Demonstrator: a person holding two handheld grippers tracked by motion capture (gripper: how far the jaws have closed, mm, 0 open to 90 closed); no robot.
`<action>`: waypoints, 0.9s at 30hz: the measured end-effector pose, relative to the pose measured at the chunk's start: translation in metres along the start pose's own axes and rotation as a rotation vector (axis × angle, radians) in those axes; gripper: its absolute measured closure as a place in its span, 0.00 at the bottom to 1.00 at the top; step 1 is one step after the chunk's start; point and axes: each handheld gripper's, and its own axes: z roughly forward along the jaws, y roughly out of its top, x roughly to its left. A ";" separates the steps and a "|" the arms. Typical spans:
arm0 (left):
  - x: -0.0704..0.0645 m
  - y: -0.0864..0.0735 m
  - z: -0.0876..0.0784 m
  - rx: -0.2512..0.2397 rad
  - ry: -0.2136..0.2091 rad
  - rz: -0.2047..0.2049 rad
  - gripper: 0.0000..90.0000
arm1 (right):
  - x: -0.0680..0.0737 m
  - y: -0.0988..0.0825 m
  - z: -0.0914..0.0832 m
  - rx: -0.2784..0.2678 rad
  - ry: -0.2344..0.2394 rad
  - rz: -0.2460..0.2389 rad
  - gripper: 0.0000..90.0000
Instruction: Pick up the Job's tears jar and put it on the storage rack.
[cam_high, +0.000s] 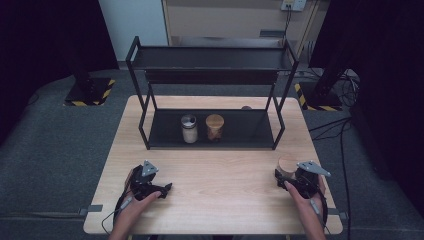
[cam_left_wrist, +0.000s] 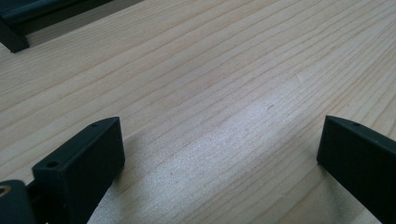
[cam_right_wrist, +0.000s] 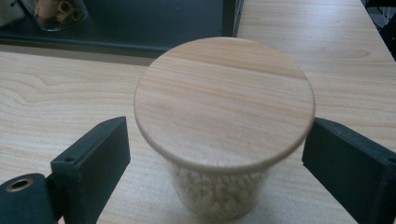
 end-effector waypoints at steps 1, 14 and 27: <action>0.000 0.000 0.000 0.000 0.000 0.000 0.00 | 0.000 0.000 0.001 -0.001 0.001 0.002 0.10; 0.000 0.000 0.000 0.000 0.000 0.000 0.00 | 0.005 0.004 0.012 -0.007 -0.015 -0.023 0.21; 0.000 0.000 0.000 0.000 0.000 0.000 0.00 | 0.011 0.002 0.015 -0.013 -0.047 -0.036 0.29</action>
